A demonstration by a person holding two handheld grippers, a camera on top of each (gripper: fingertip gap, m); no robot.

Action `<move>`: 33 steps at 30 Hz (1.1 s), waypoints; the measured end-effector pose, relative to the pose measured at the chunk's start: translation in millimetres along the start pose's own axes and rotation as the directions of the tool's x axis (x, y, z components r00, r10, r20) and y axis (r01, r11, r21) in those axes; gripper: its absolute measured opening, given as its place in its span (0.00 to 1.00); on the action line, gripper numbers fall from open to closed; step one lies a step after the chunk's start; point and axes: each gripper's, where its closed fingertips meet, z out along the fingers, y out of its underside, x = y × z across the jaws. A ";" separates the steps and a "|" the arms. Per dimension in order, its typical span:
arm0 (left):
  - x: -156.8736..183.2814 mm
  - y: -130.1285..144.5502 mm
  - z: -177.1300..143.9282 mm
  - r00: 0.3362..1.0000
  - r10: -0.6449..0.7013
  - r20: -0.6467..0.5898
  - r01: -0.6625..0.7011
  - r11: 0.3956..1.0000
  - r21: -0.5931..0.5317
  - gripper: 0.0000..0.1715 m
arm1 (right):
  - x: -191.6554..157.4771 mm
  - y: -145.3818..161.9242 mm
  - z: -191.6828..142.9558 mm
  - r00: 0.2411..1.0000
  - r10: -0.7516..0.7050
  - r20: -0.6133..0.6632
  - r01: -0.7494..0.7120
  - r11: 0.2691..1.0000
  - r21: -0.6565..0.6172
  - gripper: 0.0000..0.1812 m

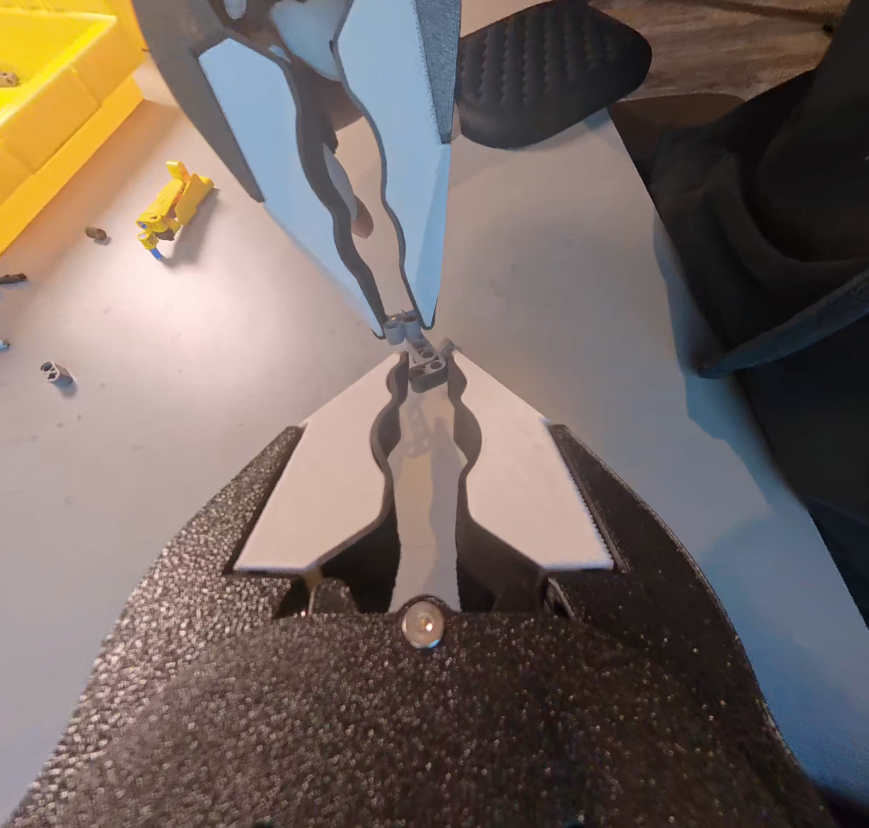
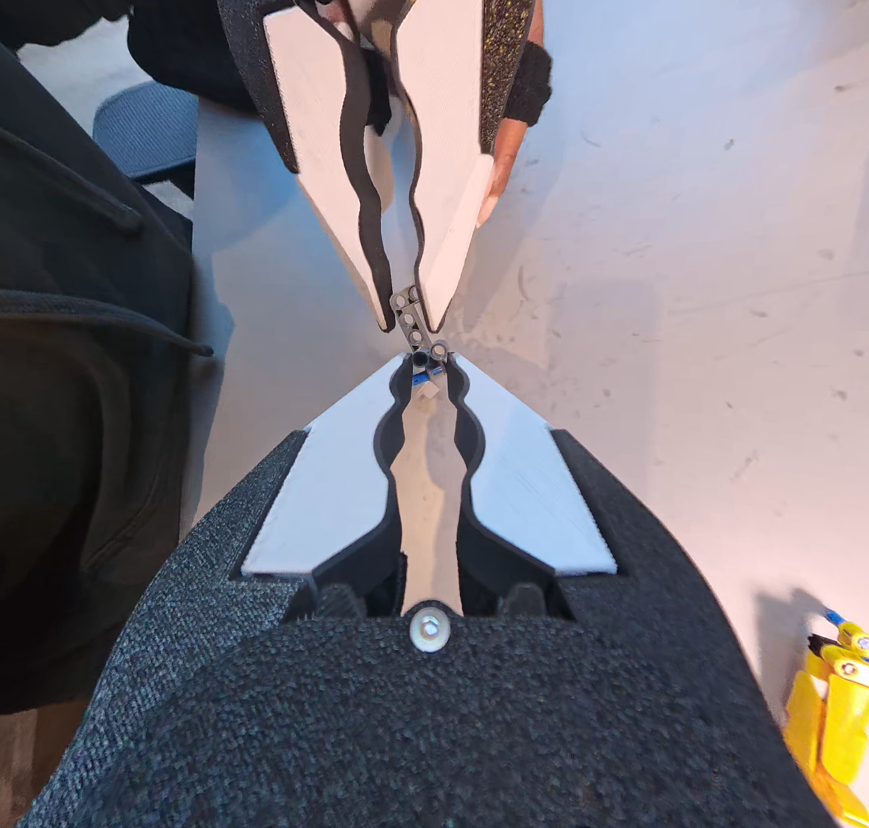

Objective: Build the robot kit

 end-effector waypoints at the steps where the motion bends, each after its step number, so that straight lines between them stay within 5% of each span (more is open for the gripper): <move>1: -1.1 -0.8 -1.9 1.000 -0.018 -0.005 0.018 1.000 0.014 0.09 | 0.6 -2.8 -1.5 1.000 0.007 -0.003 -0.007 0.999 0.032 0.08; 5: -14.1 5.0 -13.9 0.996 -0.088 0.011 0.087 0.996 0.037 0.08 | 16.6 5.6 -11.2 0.979 -0.055 -0.198 0.061 0.998 0.024 0.16; 11: -25.5 25.5 -17.8 0.989 -0.145 0.020 0.146 0.989 -0.024 0.08 | -15.5 31.0 18.0 0.906 -0.305 -0.293 0.292 0.952 -0.089 0.17; 16: -13.5 51.9 -7.5 0.996 -0.092 -0.016 0.088 0.985 -0.146 0.08 | -4.9 33.0 29.7 0.904 -0.284 -0.320 0.265 0.959 -0.101 0.12; 19: -10.4 55.3 -5.4 0.996 -0.088 -0.027 0.083 0.983 -0.161 0.10 | -4.8 31.5 27.4 0.951 -0.195 -0.239 0.195 0.980 -0.025 0.12; 23: -13.7 45.0 -11.7 0.997 -0.077 -0.003 0.076 0.989 -0.125 0.18 | -12.8 11.5 9.6 0.996 0.087 0.036 -0.094 0.961 0.260 0.11; 28: -10.8 -9.5 -21.4 0.999 0.000 0.045 -0.004 0.996 0.090 0.17 | -40.2 -35.7 -34.5 0.874 0.121 0.470 -0.384 0.766 0.516 0.11; 33: 6.4 -52.7 -28.7 0.999 0.036 0.012 -0.038 0.958 0.284 0.12 | -46.5 -52.5 -46.6 0.759 0.059 0.648 -0.509 0.674 0.535 0.12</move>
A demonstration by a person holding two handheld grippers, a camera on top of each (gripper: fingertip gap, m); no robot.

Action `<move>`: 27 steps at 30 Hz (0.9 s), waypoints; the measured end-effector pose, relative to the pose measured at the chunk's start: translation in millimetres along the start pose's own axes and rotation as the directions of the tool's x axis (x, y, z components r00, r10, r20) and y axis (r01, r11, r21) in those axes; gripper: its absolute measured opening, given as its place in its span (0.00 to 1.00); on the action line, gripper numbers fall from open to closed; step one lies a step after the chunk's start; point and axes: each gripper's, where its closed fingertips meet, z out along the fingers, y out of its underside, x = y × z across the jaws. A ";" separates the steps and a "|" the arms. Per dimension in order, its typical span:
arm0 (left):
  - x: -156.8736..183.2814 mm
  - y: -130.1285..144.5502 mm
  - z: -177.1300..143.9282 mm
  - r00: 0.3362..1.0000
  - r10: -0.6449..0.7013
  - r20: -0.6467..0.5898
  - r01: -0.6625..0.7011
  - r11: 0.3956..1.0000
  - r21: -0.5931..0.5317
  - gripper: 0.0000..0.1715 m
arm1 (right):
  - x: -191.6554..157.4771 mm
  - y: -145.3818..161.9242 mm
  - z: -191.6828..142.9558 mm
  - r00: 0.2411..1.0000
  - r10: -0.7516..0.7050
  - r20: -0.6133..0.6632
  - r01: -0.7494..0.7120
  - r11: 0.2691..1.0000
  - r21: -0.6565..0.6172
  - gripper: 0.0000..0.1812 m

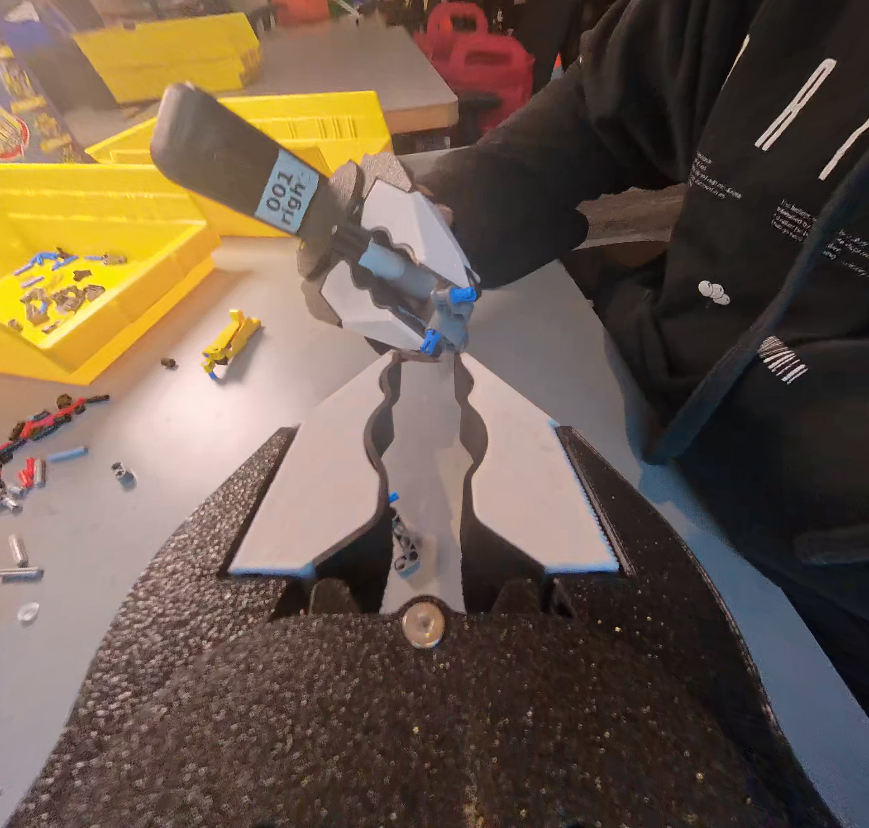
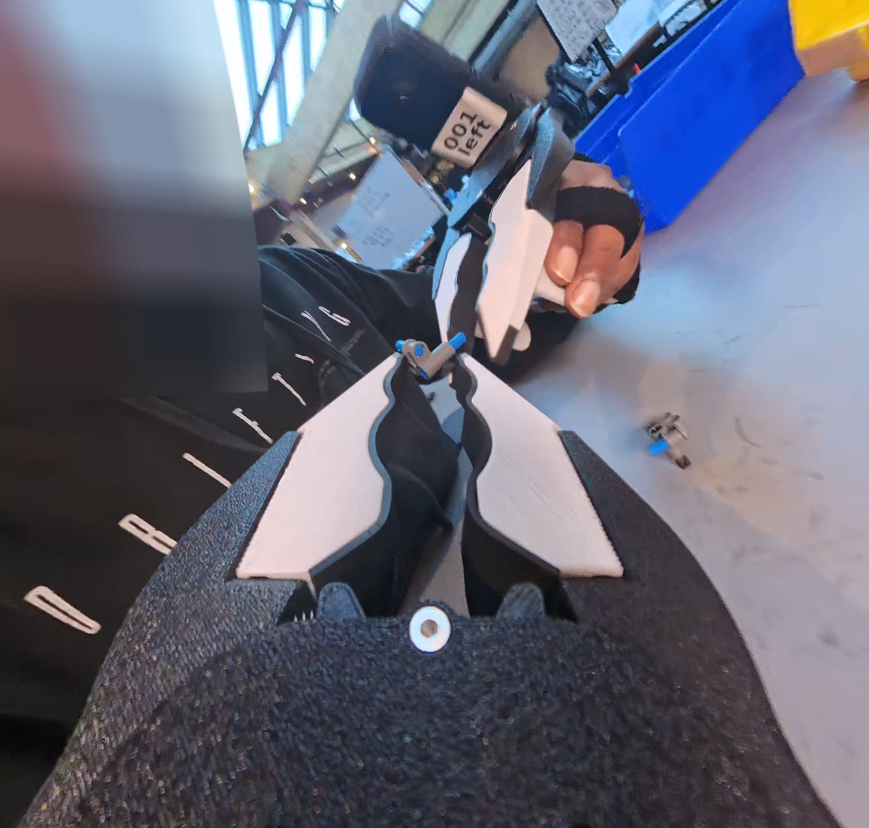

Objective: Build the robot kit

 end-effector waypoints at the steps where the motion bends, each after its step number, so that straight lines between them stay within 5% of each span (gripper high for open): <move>1: 0.1 -2.1 -0.6 1.000 0.020 0.011 -0.020 1.000 0.006 0.10 | 0.1 -2.5 -0.2 1.000 0.016 0.016 -0.016 1.000 0.014 0.12; 7: -9.0 6.4 -3.7 0.997 0.043 0.070 -0.040 0.999 -0.035 0.03 | 15.2 -3.7 -11.1 0.998 0.057 -0.021 -0.056 0.998 0.033 0.10; 12: -18.8 15.3 -5.9 0.996 -0.011 0.089 0.017 0.998 -0.057 0.00 | 40.4 4.9 -24.2 0.979 0.003 -0.203 -0.007 1.000 -0.018 0.01; 19: -21.0 63.3 8.6 0.994 -0.059 0.094 0.082 0.961 -0.264 0.00 | 85.7 24.8 -48.4 0.821 -0.227 -0.524 0.079 0.954 -0.288 0.01; 22: -24.9 73.8 6.8 0.993 -0.027 0.119 0.063 0.946 -0.317 0.01 | 85.7 33.1 -58.9 0.732 -0.446 -0.515 0.186 0.858 -0.479 0.04; 25: -27.8 71.3 0.5 0.991 -0.034 0.126 0.071 0.950 -0.304 0.04 | 68.6 53.6 -66.8 0.646 -0.687 -0.333 0.307 0.633 -0.711 0.12; 27: -30.3 71.6 -1.3 0.990 -0.038 0.133 0.075 0.955 -0.287 0.04 | 60.3 58.4 -78.8 0.608 -0.741 -0.284 0.307 0.549 -0.778 0.12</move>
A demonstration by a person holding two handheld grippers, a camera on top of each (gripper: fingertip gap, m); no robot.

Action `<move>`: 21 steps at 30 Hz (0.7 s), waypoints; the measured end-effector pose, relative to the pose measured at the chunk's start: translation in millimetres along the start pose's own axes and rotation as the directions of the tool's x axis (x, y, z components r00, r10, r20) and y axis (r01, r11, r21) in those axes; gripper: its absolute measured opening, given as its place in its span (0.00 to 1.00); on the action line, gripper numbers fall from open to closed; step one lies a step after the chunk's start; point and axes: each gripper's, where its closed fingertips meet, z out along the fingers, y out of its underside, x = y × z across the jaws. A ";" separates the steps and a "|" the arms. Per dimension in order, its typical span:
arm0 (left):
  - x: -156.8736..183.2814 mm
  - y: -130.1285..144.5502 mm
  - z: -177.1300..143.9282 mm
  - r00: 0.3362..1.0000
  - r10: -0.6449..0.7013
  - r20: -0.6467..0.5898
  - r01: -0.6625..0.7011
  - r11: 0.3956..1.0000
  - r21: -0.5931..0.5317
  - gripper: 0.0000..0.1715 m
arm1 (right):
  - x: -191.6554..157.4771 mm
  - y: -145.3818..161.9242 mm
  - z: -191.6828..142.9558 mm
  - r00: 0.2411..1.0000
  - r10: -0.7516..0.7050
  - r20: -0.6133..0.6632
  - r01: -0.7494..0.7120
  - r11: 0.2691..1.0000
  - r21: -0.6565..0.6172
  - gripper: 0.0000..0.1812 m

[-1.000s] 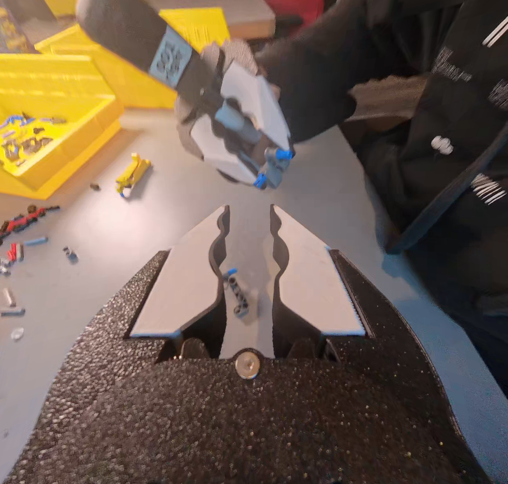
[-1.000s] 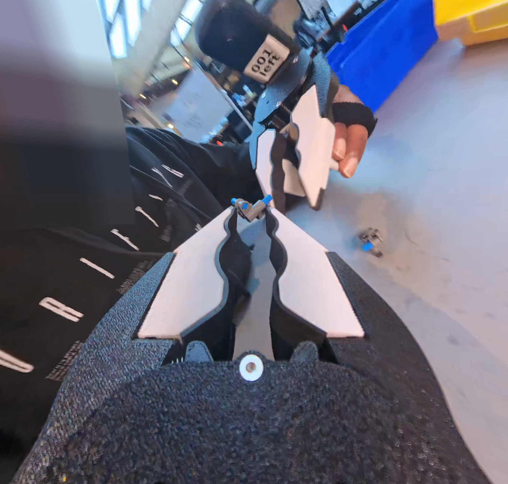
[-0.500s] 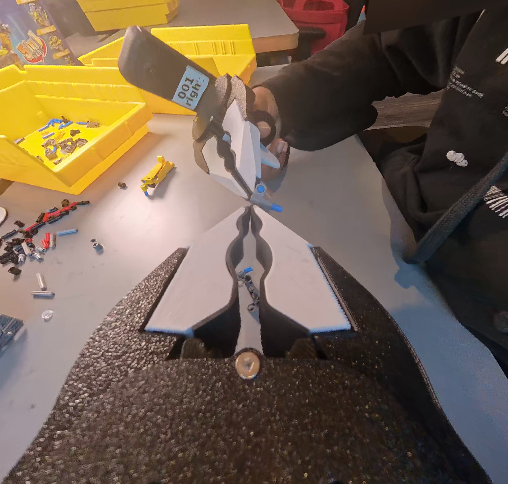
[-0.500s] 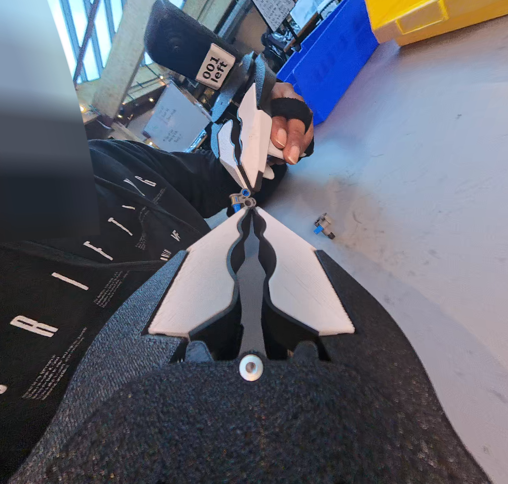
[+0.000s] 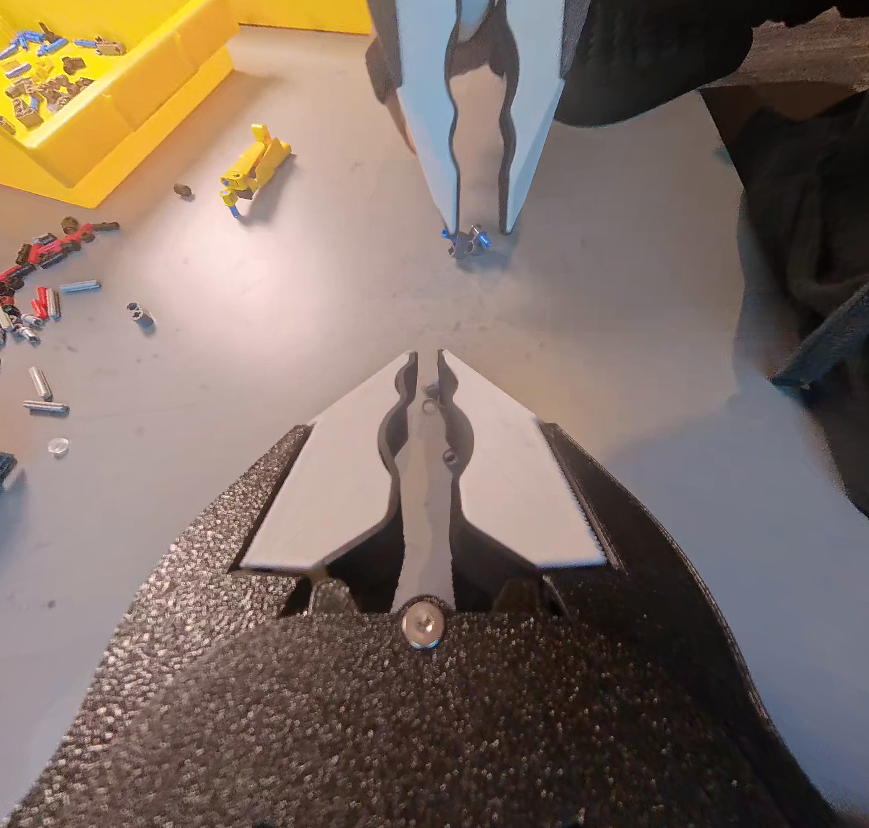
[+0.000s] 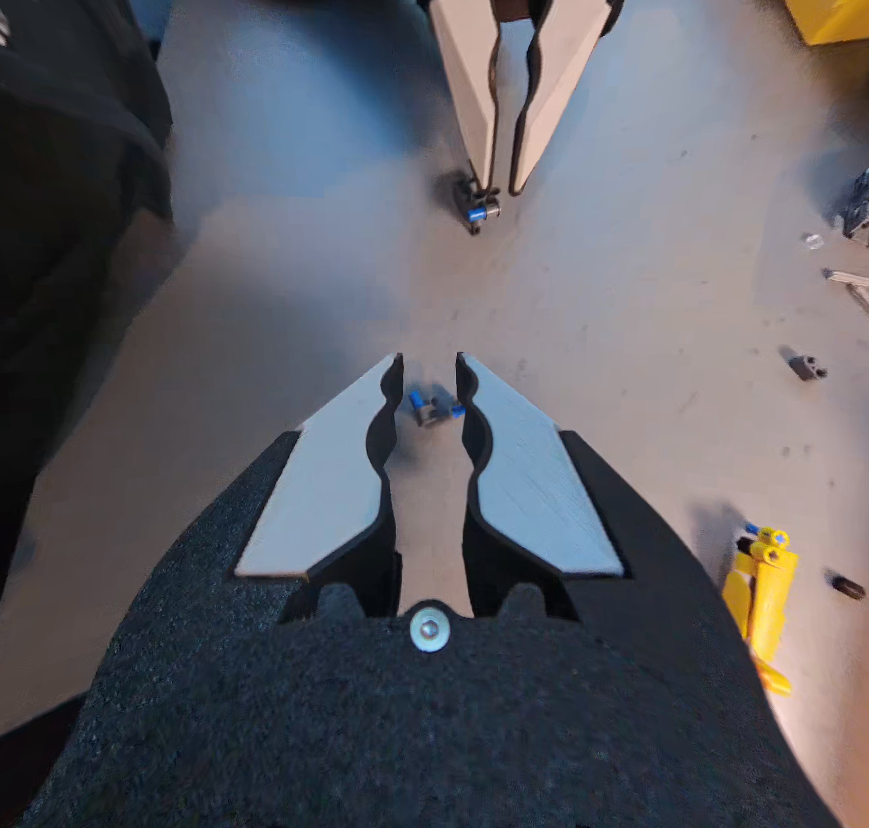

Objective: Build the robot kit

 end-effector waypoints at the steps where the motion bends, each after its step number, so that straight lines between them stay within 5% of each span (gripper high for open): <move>1: -0.8 0.6 1.0 1.000 -0.006 0.000 0.006 1.000 0.005 0.04 | -3.7 4.3 -4.7 1.000 0.015 0.020 -0.015 1.000 -0.026 0.14; 5: 2.3 -0.5 7.9 1.000 -0.009 -0.019 0.010 1.000 0.023 0.05 | 2.5 33.3 -7.9 0.999 0.031 -0.019 -0.034 0.988 -0.149 0.25; 9: 2.1 -1.0 11.8 1.000 -0.019 -0.017 0.019 0.999 0.027 0.06 | 3.1 27.1 3.7 0.999 0.051 -0.004 -0.051 0.996 -0.067 0.12; 12: 3.1 -1.9 13.8 0.999 -0.035 -0.026 0.036 0.999 0.029 0.07 | 6.5 20.6 8.0 1.000 0.007 -0.017 -0.007 1.000 -0.021 0.12; 18: 13.8 -23.9 7.6 0.991 -0.085 -0.106 0.098 0.987 0.124 0.13 | 6.9 -50.8 -6.5 0.975 -0.160 -0.153 0.206 0.907 0.368 0.12; 21: 22.4 -44.0 -2.3 0.973 -0.121 -0.199 0.166 0.959 0.228 0.13 | 1.5 -73.1 -12.0 0.953 -0.223 -0.207 0.294 0.848 0.441 0.12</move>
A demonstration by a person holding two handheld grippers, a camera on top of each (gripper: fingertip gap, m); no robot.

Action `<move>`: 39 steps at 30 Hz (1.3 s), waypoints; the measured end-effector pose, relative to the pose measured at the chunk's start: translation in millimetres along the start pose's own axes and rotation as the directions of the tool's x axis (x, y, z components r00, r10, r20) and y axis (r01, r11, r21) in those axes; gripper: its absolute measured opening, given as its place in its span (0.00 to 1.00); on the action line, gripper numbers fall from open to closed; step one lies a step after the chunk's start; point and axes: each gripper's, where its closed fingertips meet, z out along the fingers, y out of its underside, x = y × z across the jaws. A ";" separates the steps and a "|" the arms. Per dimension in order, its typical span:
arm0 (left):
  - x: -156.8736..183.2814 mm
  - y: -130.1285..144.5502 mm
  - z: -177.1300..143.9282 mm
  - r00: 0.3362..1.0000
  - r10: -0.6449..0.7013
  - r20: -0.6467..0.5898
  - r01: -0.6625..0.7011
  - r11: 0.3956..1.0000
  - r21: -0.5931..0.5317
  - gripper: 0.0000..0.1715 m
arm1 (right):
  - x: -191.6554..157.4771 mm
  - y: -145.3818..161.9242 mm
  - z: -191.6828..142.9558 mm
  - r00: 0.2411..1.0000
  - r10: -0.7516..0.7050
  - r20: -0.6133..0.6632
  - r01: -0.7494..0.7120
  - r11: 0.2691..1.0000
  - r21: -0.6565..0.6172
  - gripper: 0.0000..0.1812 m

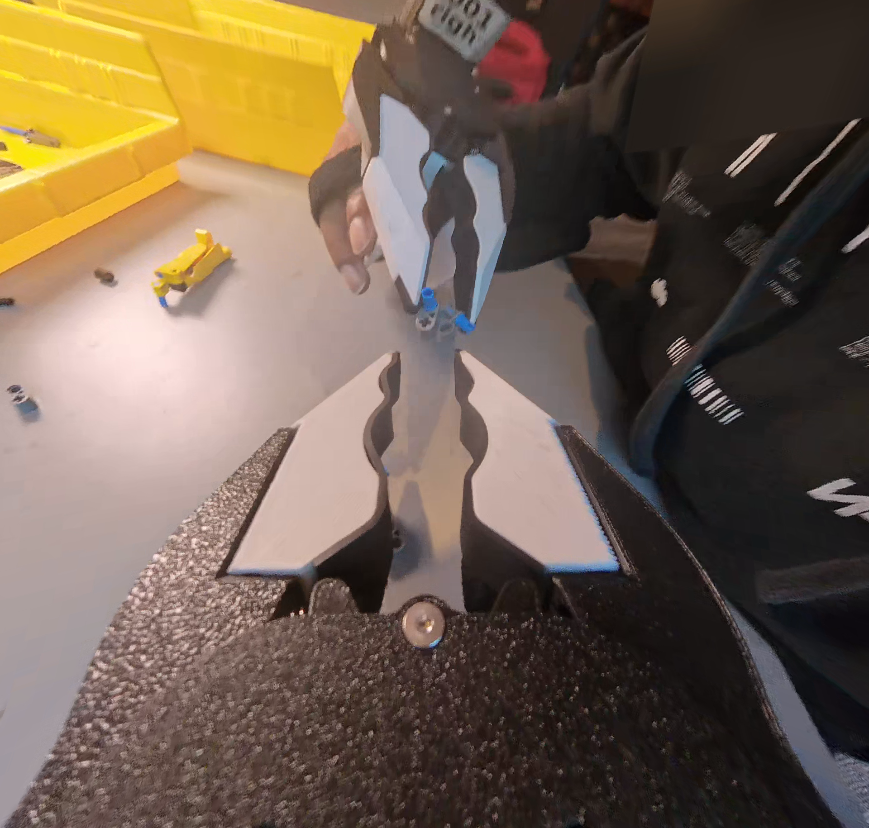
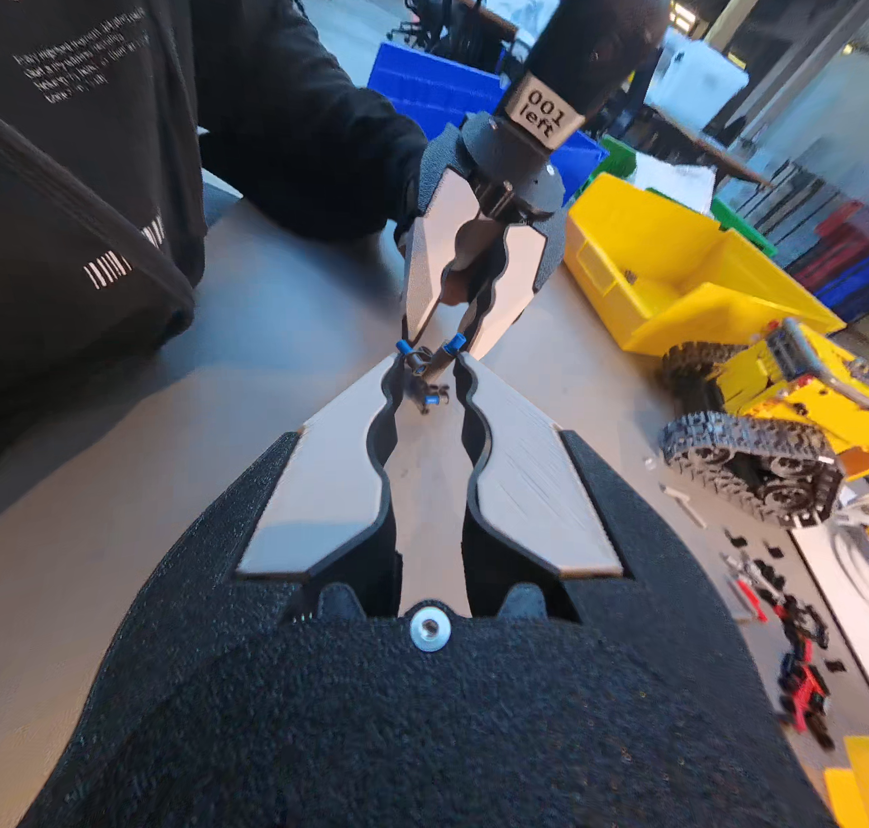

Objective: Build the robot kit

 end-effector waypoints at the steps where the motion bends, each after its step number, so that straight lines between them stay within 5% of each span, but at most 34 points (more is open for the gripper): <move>1: 4.1 -5.6 -1.1 0.999 -0.017 -0.030 0.018 0.999 0.032 0.11 | -0.3 -4.2 1.4 1.000 -0.015 -0.002 0.015 1.000 0.018 0.12; 12: 3.4 -3.1 -3.6 0.999 -0.031 -0.030 0.032 0.999 0.025 0.00 | 3.1 7.7 6.2 0.999 -0.022 -0.031 0.021 0.999 -0.026 0.12; 18: -3.5 1.8 -3.8 0.999 -0.042 0.008 0.042 0.999 -0.003 0.11 | -1.1 5.3 8.0 0.999 -0.047 -0.025 0.047 0.999 -0.024 0.12; 26: 9.3 -6.6 -3.9 0.993 -0.072 -0.088 0.075 0.997 0.035 0.04 | -6.3 1.4 11.8 0.991 -0.132 -0.028 0.131 0.991 -0.035 0.12; 30: -4.4 -6.9 -4.3 0.999 -0.015 0.029 0.014 1.000 0.023 0.04 | 6.3 11.3 10.7 0.995 -0.071 -0.076 0.066 0.995 -0.073 0.12; 35: -44.8 1.3 -11.6 0.938 0.125 0.323 -0.105 0.991 -0.077 0.04 | 27.9 30.2 13.9 0.976 0.153 -0.155 -0.175 0.974 -0.143 0.20; 39: -59.9 8.9 -10.8 0.911 0.127 0.392 -0.092 0.990 -0.106 0.04 | 39.6 50.9 29.4 0.948 0.242 -0.206 -0.289 0.926 -0.243 0.17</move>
